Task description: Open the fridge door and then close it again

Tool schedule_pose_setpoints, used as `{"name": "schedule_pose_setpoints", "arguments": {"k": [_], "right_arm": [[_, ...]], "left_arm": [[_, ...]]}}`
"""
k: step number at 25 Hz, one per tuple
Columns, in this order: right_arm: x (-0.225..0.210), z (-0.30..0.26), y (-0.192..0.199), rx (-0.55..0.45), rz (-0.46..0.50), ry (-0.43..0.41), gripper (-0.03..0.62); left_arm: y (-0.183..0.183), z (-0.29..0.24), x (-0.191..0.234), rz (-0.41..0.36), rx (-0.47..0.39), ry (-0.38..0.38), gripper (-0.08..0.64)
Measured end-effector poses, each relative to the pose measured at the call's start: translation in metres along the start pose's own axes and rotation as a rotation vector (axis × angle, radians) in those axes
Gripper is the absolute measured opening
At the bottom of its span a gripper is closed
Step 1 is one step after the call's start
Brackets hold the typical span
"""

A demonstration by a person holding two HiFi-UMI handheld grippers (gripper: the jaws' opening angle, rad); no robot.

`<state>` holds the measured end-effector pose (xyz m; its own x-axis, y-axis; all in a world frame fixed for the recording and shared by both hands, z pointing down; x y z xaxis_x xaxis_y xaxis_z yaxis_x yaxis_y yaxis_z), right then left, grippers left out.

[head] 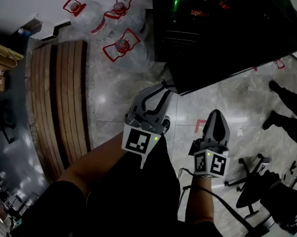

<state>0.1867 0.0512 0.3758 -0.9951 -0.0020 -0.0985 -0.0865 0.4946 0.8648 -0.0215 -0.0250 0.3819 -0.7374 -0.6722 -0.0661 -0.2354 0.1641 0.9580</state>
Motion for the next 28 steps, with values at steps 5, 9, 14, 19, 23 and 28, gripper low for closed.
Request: {"name": "schedule_pose_setpoints", "arguments": {"k": [5,9,14,19,23,28], "right_arm": [[0.001,-0.016,-0.005,0.004,0.003,-0.011,0.015],[0.0,-0.026,-0.009,0.012,0.006,-0.015,0.015],[0.0,-0.036,-0.011,0.018,0.0,-0.025,0.015],[-0.001,-0.044,-0.009,0.029,-0.004,-0.026,0.015],[-0.003,-0.044,-0.011,0.029,-0.013,-0.023,0.015],[-0.003,-0.038,-0.013,0.019,-0.006,-0.018,0.015]], "left_arm": [[0.0,-0.019,0.035,0.017,0.008,-0.044,0.053],[0.001,-0.035,0.06,0.102,0.024,-0.078,0.06],[-0.003,-0.056,0.086,0.111,0.017,-0.108,0.063],[-0.004,-0.076,0.106,0.117,0.015,-0.139,0.067],[-0.007,-0.09,0.118,0.121,0.014,-0.17,0.069],[-0.006,-0.091,0.118,0.09,-0.012,-0.19,0.07]]}}
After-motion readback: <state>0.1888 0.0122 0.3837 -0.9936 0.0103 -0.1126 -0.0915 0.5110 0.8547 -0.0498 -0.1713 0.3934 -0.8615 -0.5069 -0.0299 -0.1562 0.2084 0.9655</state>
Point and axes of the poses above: the fingertips, and each gripper's own axes: z backward along the fingers, x to its left, y out of its underside, the point moved 8 cm from there along z, backward along the fingers, and after that the axes turned 9 degrees about x, right-handed, at the moved point
